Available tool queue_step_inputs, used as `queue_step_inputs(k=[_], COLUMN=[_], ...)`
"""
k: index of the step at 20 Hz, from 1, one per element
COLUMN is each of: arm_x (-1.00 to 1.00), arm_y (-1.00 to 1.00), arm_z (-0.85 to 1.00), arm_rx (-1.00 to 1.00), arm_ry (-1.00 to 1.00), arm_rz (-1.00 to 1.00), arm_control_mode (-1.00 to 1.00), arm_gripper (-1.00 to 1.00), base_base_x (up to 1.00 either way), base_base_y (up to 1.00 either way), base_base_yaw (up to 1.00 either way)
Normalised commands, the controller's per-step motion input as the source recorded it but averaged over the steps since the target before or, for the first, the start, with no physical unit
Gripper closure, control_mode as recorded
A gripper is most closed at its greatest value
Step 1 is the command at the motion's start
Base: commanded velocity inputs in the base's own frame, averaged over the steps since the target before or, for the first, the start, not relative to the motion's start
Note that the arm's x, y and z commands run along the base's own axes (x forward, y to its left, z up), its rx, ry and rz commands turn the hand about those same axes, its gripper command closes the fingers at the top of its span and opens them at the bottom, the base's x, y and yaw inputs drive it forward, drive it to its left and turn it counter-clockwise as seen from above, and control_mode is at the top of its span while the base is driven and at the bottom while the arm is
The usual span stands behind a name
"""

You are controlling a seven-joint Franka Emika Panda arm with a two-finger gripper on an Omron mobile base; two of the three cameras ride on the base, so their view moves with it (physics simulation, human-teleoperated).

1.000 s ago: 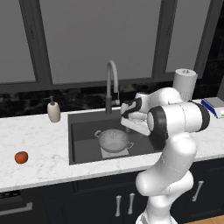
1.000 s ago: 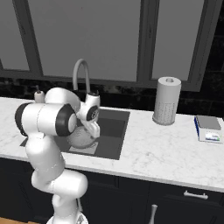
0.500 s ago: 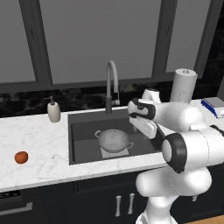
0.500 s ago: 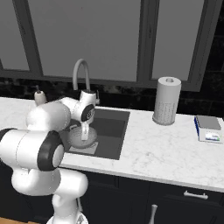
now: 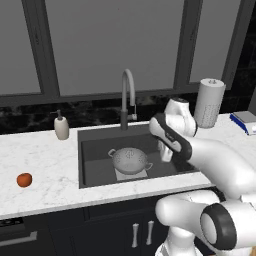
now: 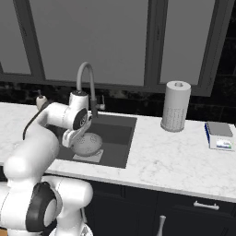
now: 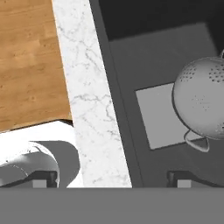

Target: Put the colander in the sink, put the orange in the colander, and turn on the sink faucet and pour water over the colander.

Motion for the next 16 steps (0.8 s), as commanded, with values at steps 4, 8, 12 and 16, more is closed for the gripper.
queue_step_inputs(k=[4, 8, 12, 16], arm_x=[-0.44, -0.45, -0.27, -0.02], arm_y=[0.45, 0.60, 0.76, 0.97], arm_z=[0.51, 0.38, 0.40, 0.41], arm_rx=[0.00, -0.01, -0.04, -0.03], arm_ry=[0.01, 0.00, 0.00, 0.00], arm_rz=[-0.62, -0.65, -0.62, -0.47], arm_control_mode=[-1.00, -1.00, -1.00, -1.00], arm_gripper=[-1.00, -1.00, -1.00, -1.00], base_base_x=[0.00, 0.00, 0.00, 0.00], base_base_y=[0.00, 0.00, 0.00, 0.00], base_base_yaw=[0.00, 0.00, 0.00, 0.00])
